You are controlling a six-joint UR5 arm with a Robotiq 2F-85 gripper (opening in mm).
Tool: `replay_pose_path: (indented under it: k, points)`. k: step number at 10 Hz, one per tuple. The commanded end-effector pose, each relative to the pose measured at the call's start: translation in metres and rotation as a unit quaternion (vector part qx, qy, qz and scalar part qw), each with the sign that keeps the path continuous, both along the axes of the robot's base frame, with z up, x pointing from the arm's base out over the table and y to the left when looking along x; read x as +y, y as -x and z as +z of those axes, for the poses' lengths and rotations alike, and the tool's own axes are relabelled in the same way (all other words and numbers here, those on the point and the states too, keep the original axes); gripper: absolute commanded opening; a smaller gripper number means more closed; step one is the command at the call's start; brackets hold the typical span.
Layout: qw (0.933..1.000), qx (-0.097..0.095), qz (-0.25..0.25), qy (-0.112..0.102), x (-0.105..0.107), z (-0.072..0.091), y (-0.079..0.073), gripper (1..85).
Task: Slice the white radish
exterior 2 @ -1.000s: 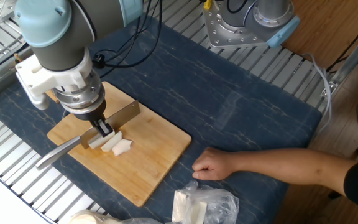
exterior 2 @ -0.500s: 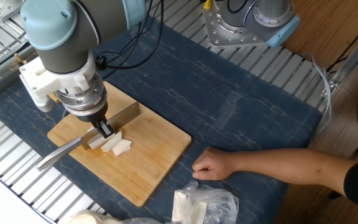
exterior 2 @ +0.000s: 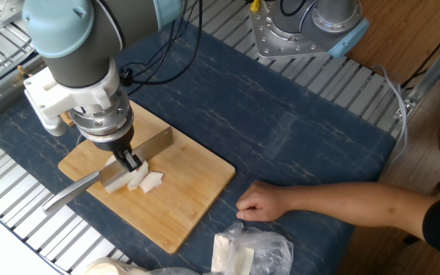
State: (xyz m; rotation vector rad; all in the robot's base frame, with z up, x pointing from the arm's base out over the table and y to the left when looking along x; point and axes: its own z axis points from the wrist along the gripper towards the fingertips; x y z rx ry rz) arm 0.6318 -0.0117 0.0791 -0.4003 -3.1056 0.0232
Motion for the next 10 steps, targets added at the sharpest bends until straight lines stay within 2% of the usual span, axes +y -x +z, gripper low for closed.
replay_pose_path:
  k: [1,2,5,8,10]
  points:
    - [0.9999,0.013,0.002,-0.009,0.007,0.018,0.004,1.0]
    - [0.9998,0.015,0.004,-0.01,0.008,0.022,0.007,1.0]
    - [0.9991,0.025,0.031,0.015,-0.011,0.032,0.018,1.0]
    - [0.9988,0.024,0.038,0.019,-0.025,0.028,0.023,1.0]
    - [0.9993,0.017,0.027,0.017,-0.028,0.023,0.019,1.0]
